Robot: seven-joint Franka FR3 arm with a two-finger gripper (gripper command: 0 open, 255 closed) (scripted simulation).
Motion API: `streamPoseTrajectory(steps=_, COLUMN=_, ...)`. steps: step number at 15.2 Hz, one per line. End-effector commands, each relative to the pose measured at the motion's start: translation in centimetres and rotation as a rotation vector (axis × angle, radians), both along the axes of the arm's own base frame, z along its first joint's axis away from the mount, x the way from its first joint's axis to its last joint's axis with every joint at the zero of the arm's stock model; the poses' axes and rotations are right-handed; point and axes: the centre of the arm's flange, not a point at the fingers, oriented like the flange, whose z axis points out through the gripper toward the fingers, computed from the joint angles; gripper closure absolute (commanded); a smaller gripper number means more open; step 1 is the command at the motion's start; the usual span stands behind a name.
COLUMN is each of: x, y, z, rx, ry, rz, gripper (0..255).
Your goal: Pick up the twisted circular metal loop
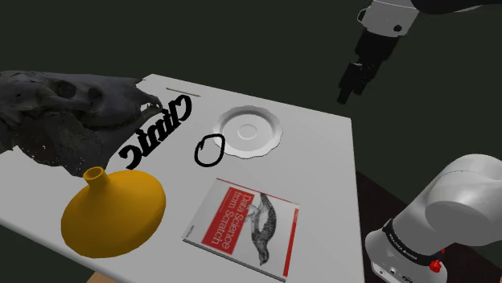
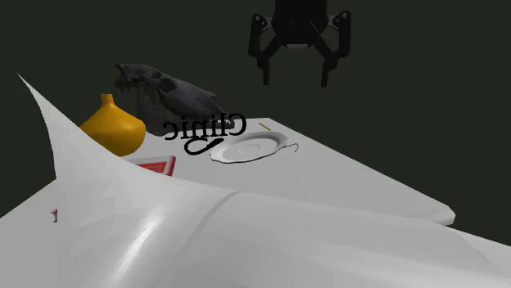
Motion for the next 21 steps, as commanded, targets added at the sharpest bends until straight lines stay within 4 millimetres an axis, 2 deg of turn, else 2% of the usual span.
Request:
streamPoseTrajectory(steps=1, x=0.0, y=0.0, z=0.0, rx=0.000, ry=0.000, rz=0.000, gripper=0)
streamPoseTrajectory(steps=21, x=15.3, y=18.9, z=-10.2, rx=-0.068, ry=-0.079, rz=0.043, gripper=0)
